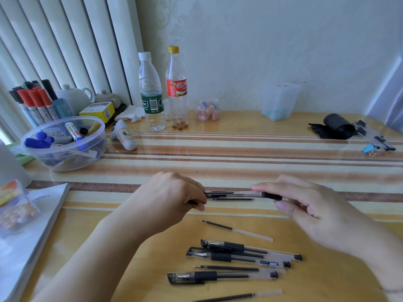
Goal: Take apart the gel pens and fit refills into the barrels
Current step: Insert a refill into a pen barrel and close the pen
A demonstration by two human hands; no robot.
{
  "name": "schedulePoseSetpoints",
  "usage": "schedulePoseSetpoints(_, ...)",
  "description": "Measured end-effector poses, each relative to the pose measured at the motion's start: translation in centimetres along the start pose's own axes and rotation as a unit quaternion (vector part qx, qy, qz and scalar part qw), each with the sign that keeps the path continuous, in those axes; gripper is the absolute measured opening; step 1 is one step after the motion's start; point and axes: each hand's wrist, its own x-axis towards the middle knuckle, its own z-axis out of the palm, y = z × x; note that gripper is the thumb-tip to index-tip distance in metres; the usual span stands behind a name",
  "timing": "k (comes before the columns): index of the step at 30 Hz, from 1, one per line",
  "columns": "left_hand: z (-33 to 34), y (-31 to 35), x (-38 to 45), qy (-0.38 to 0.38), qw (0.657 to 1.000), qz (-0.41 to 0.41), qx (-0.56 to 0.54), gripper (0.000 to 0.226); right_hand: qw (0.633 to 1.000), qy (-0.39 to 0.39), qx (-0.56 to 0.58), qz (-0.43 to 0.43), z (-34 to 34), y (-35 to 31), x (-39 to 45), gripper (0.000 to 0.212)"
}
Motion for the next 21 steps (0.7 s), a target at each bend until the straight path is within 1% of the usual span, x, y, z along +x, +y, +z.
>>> schedulePoseSetpoints(3,0.2,0.2,0.0,-0.015,1.000,0.010,0.014,0.007,0.999,0.003,-0.050,-0.001,0.2,-0.5,0.1,0.039)
schedulePoseSetpoints(7,0.5,0.9,0.1,-0.047,0.998,0.019,0.028,0.012,0.992,0.032,-0.120,0.003,0.5,-1.2,0.2,0.035)
schedulePoseSetpoints(11,0.7,1.8,0.1,-0.035,0.998,0.038,0.038,0.019,0.994,0.026,-0.110,0.007,1.2,-2.3,0.4,0.031)
schedulePoseSetpoints(13,0.9,2.7,0.3,-0.031,0.997,0.059,0.028,0.017,0.994,0.030,-0.102,0.002,2.1,-2.8,0.7,0.032)
schedulePoseSetpoints(15,0.9,3.4,0.4,-0.018,0.997,0.077,0.022,0.011,0.993,0.056,-0.100,-0.002,3.1,-2.9,1.1,0.033)
schedulePoseSetpoints(17,0.7,3.6,0.4,0.020,0.996,0.080,0.021,0.009,0.994,0.075,-0.080,0.017,3.4,-2.8,1.2,0.032)
schedulePoseSetpoints(18,0.5,3.5,0.4,0.054,0.995,0.077,0.019,0.009,0.994,0.089,-0.056,0.028,3.5,-2.6,1.2,0.033)
schedulePoseSetpoints(20,-0.2,3.3,0.4,0.137,0.988,0.062,-0.036,0.008,0.990,0.127,0.032,0.050,3.4,-2.1,1.1,0.033)
schedulePoseSetpoints(21,-0.5,3.2,0.4,0.175,0.980,0.048,-0.086,0.007,0.980,0.149,0.109,0.069,3.4,-1.9,1.2,0.030)
